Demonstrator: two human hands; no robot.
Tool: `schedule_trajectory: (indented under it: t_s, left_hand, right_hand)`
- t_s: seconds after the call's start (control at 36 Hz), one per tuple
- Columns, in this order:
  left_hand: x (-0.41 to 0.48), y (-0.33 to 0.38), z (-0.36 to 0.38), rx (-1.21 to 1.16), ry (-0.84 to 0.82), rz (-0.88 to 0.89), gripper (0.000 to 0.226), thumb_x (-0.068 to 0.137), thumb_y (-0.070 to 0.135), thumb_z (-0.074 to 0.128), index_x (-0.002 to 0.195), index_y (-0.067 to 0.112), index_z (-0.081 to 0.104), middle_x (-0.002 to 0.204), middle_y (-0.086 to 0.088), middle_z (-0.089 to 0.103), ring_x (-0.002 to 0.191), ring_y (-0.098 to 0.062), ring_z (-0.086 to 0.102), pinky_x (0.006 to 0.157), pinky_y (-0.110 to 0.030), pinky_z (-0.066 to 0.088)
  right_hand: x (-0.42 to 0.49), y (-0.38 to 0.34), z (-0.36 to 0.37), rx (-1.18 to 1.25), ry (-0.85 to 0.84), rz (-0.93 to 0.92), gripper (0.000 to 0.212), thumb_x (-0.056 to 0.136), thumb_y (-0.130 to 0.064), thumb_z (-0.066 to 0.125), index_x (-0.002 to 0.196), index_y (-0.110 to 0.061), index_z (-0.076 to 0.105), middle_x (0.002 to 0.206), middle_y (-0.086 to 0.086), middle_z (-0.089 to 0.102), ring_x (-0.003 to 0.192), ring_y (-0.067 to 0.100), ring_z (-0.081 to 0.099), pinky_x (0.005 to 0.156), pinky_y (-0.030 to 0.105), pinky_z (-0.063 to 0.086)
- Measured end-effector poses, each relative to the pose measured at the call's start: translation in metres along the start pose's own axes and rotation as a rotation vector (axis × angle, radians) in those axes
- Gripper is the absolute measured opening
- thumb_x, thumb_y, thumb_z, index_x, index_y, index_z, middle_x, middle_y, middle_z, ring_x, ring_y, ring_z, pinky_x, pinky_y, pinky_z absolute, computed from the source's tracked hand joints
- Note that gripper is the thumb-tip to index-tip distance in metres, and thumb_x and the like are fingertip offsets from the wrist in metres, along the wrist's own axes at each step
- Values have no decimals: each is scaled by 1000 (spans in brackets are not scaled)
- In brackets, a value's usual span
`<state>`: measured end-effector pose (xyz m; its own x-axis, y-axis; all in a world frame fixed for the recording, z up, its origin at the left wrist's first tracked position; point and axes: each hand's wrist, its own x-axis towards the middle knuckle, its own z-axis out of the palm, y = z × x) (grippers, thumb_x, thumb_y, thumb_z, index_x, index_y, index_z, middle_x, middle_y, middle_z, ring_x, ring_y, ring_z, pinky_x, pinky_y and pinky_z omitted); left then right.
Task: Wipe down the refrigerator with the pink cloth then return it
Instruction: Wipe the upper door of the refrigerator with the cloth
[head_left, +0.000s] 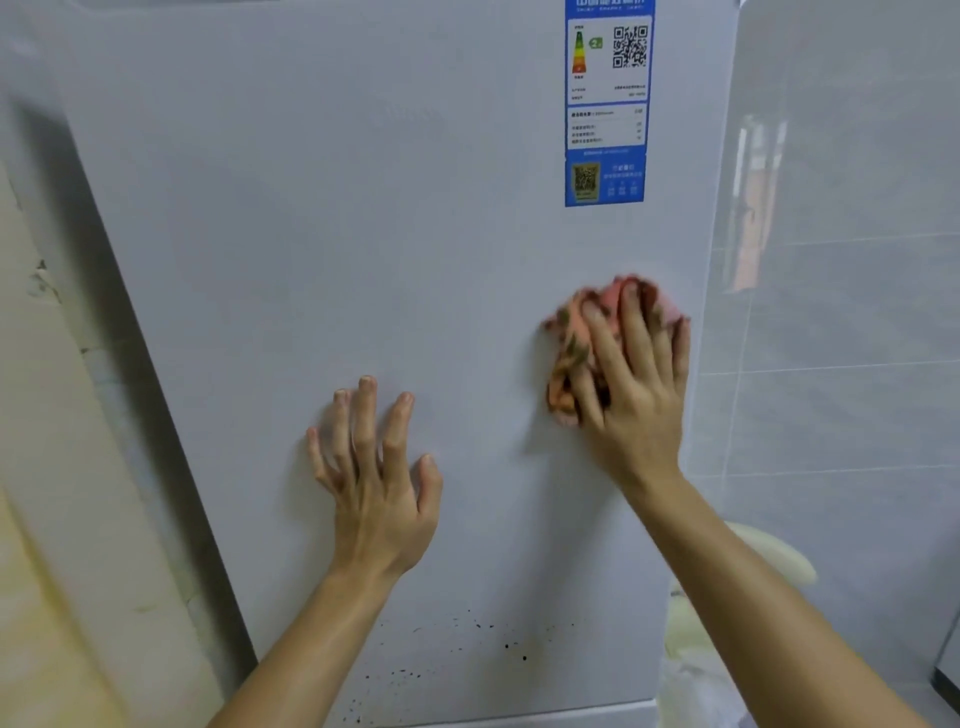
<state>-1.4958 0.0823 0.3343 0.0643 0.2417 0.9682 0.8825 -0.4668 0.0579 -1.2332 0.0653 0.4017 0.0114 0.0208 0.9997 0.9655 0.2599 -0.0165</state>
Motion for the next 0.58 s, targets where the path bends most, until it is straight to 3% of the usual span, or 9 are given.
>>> schedule_trajectory:
  t_s: [0.11,0.22,0.31,0.44,0.58]
  left_hand:
    - [9,-9,-2,-6,13,1,64,96,25,52,157,16,36,170,-16,22,161,-34,10,124,-67,10]
    - [14,-14,-4,-20,8,-8,60,99,26,49,156,15,35,170,-17,21,160,-35,12,124,-68,11]
    - [11,-16,-4,-22,-3,-2,60,99,25,49,156,15,35,170,-17,22,160,-36,13,124,-67,11]
    - [6,-24,-8,-23,-30,1,62,99,29,50,157,15,34,171,-17,20,161,-34,10,125,-65,9]
    - [4,-34,-13,-14,-51,11,63,99,31,51,158,15,34,171,-18,20,161,-35,11,126,-64,9]
  right_hand:
    - [52,-11,13,-4,131,106,43,110,-27,54,152,-19,53,163,13,42,154,29,36,127,60,22]
    - [31,-26,13,67,163,122,38,109,-23,58,144,-10,62,154,12,54,149,28,45,126,54,28]
    - [-24,-40,14,96,49,15,37,106,-20,62,141,-9,64,154,12,53,148,32,45,125,53,32]
    - [-135,-54,8,69,-274,-267,42,108,-31,54,148,-24,57,157,4,52,139,24,57,127,46,28]
    - [-143,-46,1,29,-364,-389,46,107,-35,57,152,-27,53,156,-1,52,141,19,54,129,44,22]
